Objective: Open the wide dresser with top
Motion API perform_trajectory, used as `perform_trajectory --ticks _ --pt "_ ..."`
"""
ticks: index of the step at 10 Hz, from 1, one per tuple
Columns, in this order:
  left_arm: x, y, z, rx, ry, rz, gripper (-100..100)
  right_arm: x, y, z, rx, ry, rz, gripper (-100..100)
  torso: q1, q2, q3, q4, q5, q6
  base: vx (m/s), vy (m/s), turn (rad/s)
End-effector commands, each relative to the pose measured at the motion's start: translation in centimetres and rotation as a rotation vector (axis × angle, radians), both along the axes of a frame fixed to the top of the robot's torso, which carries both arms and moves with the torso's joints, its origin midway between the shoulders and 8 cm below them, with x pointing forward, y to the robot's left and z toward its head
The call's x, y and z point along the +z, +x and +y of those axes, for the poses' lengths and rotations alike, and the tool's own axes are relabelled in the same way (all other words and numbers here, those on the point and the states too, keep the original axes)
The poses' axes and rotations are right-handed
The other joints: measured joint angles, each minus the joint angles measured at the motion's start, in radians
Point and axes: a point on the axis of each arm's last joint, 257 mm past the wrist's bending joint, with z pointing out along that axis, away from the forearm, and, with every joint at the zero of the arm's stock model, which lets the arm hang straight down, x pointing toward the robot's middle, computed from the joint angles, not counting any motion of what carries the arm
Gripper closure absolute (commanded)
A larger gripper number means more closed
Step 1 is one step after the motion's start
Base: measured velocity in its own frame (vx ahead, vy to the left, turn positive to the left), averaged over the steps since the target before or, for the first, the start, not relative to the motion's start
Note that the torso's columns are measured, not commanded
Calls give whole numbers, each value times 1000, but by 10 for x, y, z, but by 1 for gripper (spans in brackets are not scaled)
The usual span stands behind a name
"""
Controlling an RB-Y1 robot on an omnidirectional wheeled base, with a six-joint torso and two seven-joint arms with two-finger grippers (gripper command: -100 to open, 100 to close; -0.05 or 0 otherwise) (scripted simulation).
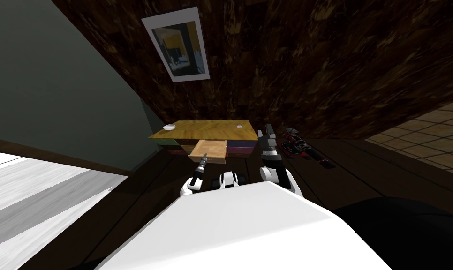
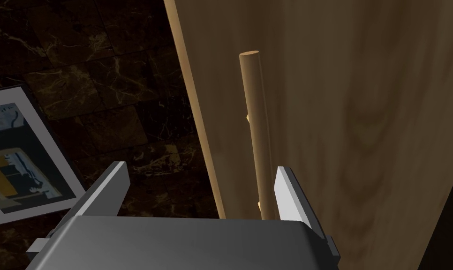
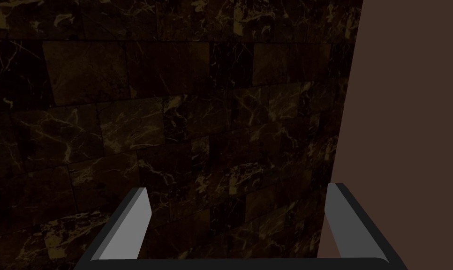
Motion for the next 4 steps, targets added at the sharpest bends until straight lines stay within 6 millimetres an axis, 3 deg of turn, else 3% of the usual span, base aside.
perform_trajectory --ticks 1,4 --pt "-4 -2 1 2 1 10 0 0 0 0 0 0 0 0 1 -3 -2 -2 1 0 0 0 0" --pt "-10 -7 2 7 3 27 0 0 0 0 0 0 0 0 4 -8 -4 -7 4 0 0 0 0"
